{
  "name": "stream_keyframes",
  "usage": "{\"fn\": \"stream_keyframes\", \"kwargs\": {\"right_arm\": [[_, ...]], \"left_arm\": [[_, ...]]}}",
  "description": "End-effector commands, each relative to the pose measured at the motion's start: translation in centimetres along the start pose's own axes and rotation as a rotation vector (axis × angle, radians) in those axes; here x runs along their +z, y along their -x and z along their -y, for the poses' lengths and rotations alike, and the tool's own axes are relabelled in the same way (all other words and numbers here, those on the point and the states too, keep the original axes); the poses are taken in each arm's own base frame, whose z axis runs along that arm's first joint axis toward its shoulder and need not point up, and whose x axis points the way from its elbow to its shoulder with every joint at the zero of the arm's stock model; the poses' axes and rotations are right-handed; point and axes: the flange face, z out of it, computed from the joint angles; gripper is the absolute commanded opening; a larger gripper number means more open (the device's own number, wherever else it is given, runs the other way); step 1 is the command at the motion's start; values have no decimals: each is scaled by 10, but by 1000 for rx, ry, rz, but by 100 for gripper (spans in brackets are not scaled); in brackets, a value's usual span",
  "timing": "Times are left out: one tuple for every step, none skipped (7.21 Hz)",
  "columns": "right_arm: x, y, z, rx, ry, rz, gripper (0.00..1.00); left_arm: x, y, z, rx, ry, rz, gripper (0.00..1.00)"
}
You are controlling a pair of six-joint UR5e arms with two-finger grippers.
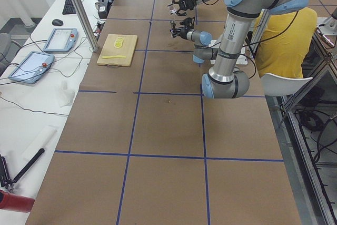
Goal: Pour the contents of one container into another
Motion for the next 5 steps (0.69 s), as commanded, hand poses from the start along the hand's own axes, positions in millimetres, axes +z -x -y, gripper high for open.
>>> {"fn": "stream_keyframes", "kwargs": {"right_arm": [[0,0,1,-31,7,-1,0],[0,0,1,-53,6,-1,0],[0,1,1,-65,7,-1,0],[0,1,1,-67,7,-1,0],[0,1,1,-74,6,-2,0]], "left_arm": [[0,0,0,0,0,0,0],[0,0,0,0,0,-1,0],[0,0,0,0,0,0,0],[0,0,0,-2,-1,0,0],[0,0,0,-2,-1,0,0]]}}
